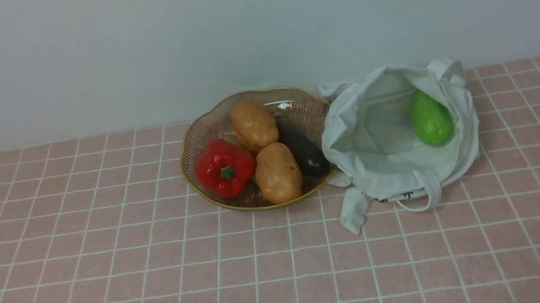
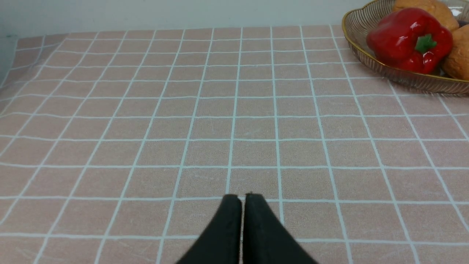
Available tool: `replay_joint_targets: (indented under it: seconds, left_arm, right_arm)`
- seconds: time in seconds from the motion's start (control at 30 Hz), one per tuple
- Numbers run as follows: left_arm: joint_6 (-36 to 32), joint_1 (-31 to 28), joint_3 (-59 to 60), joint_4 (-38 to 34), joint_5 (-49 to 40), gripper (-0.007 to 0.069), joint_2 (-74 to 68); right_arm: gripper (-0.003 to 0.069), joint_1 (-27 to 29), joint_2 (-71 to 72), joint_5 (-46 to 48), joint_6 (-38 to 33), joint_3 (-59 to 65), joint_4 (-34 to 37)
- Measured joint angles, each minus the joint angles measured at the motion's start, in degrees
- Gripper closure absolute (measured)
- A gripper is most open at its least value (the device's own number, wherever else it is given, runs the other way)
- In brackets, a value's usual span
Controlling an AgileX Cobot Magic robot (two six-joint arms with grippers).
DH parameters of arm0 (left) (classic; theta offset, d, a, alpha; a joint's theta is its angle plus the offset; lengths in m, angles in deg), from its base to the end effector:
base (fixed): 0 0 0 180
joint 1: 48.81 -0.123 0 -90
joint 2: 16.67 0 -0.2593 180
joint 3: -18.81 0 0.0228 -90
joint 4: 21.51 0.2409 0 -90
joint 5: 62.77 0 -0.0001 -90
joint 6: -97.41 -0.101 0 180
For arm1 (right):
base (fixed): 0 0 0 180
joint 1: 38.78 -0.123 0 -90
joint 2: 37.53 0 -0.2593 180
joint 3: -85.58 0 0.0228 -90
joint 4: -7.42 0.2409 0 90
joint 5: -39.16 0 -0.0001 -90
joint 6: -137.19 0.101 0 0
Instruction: Take vegetables from bag on pink coffee tablecloth place on plate.
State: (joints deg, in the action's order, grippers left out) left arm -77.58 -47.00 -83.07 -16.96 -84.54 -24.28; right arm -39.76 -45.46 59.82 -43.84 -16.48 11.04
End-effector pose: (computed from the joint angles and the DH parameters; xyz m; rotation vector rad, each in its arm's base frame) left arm 0.0779 0.0005 0.1677 -0.0035 1.8750 -0.0036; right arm 0.0786 0.0036 0.1701 0.0069 1.8590 0.0611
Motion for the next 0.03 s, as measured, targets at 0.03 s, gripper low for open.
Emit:
replay_joint_targets:
  seconds: [0.03]
  left_arm:
    - [0.0, 0.0, 0.0, 0.0, 0.0, 0.0629, 0.0]
  right_arm:
    - [0.0673, 0.0, 0.0, 0.0, 0.0, 0.0, 0.0]
